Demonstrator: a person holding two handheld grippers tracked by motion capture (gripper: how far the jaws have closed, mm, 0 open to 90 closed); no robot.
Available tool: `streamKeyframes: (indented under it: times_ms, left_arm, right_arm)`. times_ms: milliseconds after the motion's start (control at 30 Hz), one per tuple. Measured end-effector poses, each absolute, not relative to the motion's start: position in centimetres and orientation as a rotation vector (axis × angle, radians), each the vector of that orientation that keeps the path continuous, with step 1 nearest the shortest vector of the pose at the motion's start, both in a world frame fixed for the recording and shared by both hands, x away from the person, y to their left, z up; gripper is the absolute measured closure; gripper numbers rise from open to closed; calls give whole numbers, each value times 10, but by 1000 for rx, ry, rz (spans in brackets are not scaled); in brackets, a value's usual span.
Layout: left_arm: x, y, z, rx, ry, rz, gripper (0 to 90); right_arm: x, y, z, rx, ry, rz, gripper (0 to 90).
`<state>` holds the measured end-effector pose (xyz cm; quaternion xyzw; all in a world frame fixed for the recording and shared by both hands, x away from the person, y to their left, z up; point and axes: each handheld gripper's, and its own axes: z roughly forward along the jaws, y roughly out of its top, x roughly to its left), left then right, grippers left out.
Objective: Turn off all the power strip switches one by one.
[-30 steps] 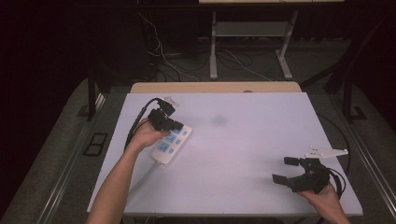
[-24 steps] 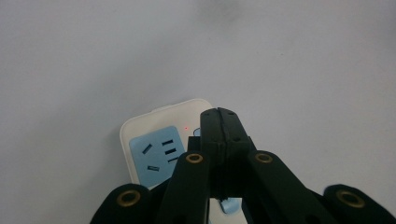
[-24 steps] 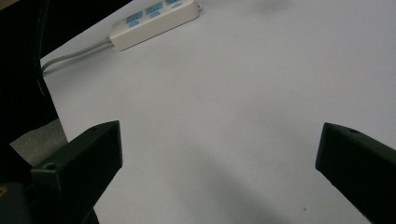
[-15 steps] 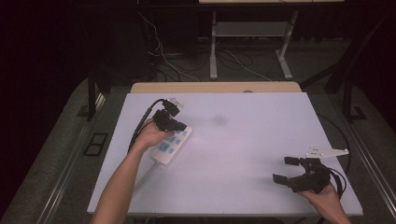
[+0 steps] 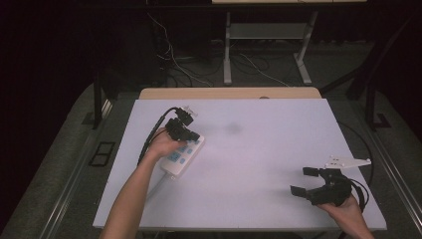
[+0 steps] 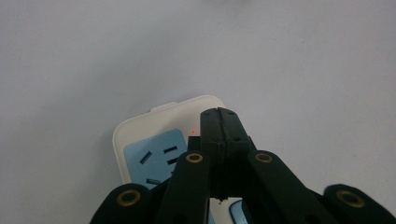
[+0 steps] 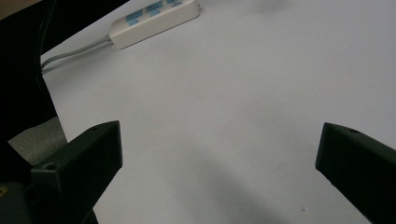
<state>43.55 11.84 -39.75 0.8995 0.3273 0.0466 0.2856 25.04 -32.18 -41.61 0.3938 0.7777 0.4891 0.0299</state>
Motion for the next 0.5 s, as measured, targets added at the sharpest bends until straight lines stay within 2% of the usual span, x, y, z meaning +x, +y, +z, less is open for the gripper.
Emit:
streamKeyframes:
  times_ms: [500]
  left_arm:
    - [437,115,-404,2410,862,127,895]
  right_arm:
    - [250,-324,-416,1217,2393,1503,4]
